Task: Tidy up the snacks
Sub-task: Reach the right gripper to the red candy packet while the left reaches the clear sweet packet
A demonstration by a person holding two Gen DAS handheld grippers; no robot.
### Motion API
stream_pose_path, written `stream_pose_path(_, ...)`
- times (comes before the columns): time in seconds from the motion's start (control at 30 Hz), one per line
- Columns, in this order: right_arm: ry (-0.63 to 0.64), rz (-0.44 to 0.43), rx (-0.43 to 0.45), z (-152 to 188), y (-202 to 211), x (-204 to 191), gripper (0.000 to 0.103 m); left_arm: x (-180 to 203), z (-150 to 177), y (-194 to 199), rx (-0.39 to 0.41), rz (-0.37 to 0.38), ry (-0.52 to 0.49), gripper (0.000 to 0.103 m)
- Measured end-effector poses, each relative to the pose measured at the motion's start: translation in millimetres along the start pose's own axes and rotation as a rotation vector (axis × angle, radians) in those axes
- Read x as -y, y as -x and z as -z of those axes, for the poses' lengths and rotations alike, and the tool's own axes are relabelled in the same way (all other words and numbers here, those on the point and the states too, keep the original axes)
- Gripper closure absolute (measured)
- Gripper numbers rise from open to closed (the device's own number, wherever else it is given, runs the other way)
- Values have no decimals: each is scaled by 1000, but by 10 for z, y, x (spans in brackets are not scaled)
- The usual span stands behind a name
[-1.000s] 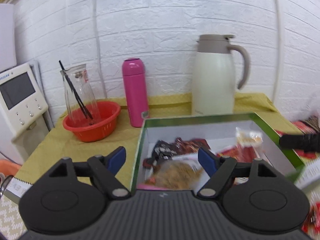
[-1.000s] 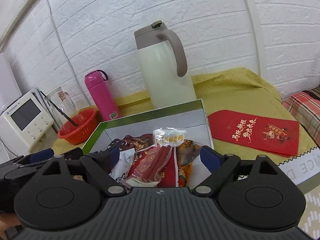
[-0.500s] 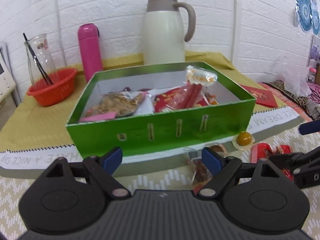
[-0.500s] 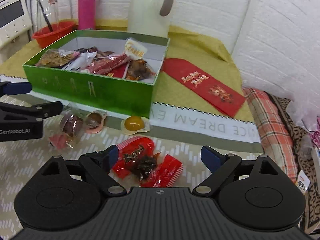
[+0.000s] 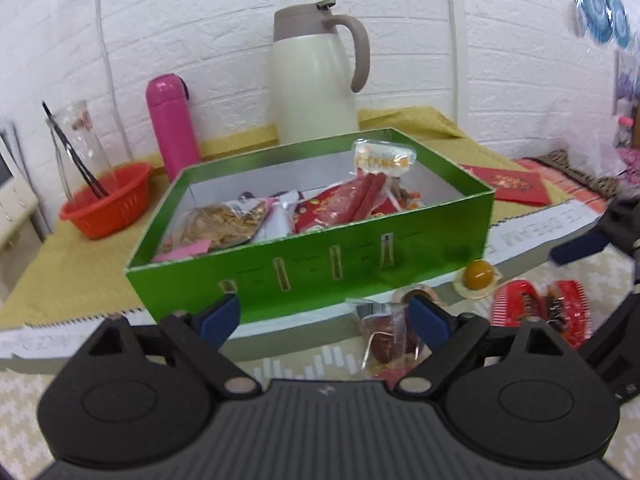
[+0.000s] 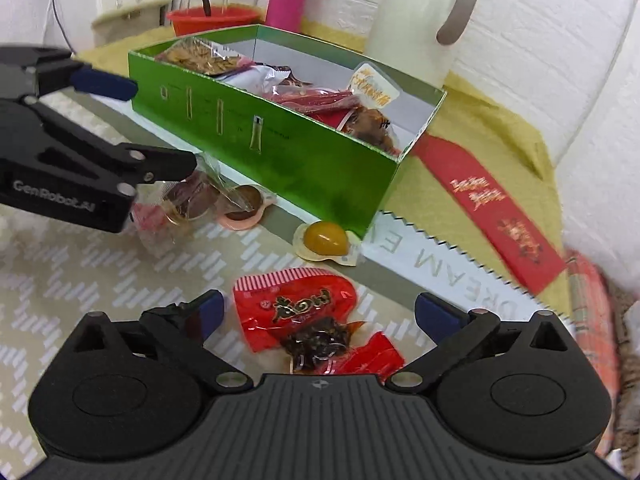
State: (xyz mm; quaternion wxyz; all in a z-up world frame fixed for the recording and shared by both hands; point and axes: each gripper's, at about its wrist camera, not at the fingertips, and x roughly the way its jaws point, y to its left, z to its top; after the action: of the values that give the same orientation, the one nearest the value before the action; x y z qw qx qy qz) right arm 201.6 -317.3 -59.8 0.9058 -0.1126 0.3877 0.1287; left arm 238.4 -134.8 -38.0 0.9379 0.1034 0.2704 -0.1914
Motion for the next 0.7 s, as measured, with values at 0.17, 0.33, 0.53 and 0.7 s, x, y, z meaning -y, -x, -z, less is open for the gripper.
stream_pose_path(0.17,-49,-101,33,136,4,107,0,16,141,-77,-32,53,-4,13)
stream_pose_path(0.33,-38,-107,17,114,6,88,0,131,160,-156,-26,75,2,11)
stream_pose_path(0.53,-43,-105,-8,134,51,114,0,246,184,-267,-99,97,-47,11)
stream_pose_path(0.7,-48,-85,-22,136,170,14,0,226,239,-260,-69,153,-18,19)
